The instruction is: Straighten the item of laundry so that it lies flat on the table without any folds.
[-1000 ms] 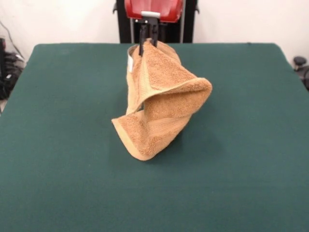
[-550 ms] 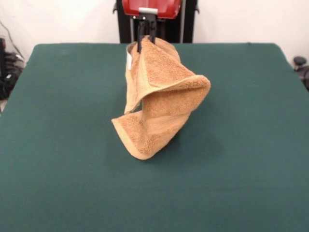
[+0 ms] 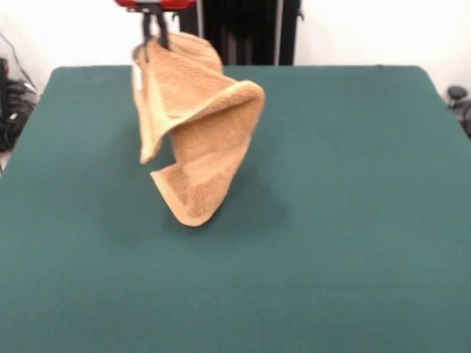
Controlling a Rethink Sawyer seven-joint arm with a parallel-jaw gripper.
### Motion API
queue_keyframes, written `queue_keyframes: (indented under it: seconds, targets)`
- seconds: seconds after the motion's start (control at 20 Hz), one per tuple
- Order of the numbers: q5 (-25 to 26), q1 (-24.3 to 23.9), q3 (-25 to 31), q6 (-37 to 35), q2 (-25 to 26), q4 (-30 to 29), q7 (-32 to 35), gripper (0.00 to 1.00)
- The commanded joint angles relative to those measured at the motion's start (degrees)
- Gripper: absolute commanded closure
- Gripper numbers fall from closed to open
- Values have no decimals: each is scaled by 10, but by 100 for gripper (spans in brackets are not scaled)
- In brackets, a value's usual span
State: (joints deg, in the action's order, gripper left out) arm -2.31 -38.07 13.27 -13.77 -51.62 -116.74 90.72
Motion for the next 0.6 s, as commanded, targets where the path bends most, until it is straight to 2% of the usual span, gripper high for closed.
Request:
queue_keyframes:
  seconds: [0.05,0.4,0.6]
  targets:
    - [47,-32,109,-73,33,60,-71,100]
    - [86,-80,151,-98,58,88,-75,100]
    - [100,-90,161,-112,51,95,-69,100]
